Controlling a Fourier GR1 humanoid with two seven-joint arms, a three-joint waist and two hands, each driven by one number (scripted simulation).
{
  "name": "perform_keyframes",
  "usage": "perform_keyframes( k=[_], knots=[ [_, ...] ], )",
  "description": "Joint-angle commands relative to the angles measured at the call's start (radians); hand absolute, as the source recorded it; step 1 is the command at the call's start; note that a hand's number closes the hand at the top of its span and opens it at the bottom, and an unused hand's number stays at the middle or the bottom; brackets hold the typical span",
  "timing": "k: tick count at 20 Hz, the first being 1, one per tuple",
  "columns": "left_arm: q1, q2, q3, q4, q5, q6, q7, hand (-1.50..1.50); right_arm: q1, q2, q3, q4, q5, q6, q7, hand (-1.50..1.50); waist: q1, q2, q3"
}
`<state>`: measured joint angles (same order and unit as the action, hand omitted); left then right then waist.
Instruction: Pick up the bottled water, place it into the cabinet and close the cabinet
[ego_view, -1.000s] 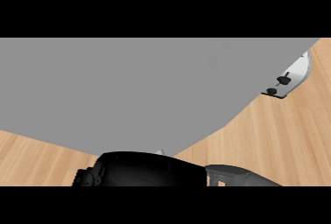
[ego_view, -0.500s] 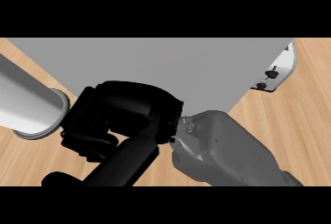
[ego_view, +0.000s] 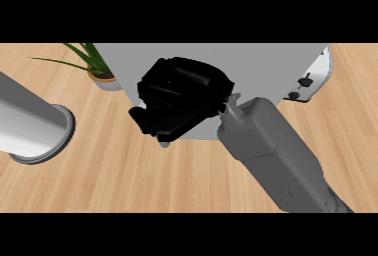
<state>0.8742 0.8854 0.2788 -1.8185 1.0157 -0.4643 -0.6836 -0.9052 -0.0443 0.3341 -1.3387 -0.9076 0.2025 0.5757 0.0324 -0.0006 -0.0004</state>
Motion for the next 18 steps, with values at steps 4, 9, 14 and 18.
perform_keyframes(
  k=[4,9,14,18],
  knots=[
    [-0.025,-0.022,0.050,-0.055,0.024,-0.006,0.056,-1.50,-0.066,-0.039,-0.108,0.178,0.093,0.096,-0.134,1.50,-0.003,0.007,0.002],
    [-0.016,-0.071,0.035,-0.037,-0.015,-0.033,0.073,-1.50,-0.074,-0.067,-0.125,0.199,0.161,0.141,-0.195,1.50,-0.004,0.005,0.001],
    [-0.053,-0.097,0.024,-0.002,-0.052,-0.061,0.063,-1.50,-0.124,-0.057,-0.159,0.208,0.219,0.100,-0.269,-1.50,-0.005,0.005,0.000],
    [-0.058,-0.080,0.028,-0.045,-0.019,-0.039,0.108,-1.50,-0.180,-0.053,-0.181,0.237,0.283,0.042,-0.320,-1.50,0.005,0.010,0.001]
  ],
)
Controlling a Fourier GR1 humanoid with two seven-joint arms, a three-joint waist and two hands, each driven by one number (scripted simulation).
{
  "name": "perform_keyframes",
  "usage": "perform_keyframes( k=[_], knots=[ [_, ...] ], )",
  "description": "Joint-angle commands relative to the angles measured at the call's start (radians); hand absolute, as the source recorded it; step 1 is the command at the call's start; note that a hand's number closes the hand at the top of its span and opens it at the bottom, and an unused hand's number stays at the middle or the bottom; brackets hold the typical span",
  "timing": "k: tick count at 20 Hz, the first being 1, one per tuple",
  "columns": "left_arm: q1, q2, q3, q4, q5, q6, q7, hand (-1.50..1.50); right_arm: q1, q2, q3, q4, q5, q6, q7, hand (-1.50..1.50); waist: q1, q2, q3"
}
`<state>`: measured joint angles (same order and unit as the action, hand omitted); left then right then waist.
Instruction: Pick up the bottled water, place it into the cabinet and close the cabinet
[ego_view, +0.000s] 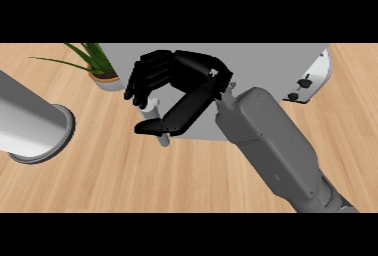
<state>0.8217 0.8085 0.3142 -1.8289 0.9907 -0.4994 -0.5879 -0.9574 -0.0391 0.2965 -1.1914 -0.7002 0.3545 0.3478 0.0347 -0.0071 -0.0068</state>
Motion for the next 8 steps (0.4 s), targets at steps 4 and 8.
perform_keyframes(
  k=[4,8],
  knots=[
    [-0.029,0.021,0.018,-0.001,0.013,-0.021,0.028,-1.50,-0.158,-0.052,-0.155,0.090,0.101,-0.169,-0.093,-1.50,0.001,0.016,0.006],
    [-0.068,-0.017,-0.033,0.009,-0.051,-0.015,0.020,-1.50,-0.159,-0.056,-0.160,0.101,0.099,-0.164,-0.088,-1.50,-0.005,0.017,0.005]
  ],
)
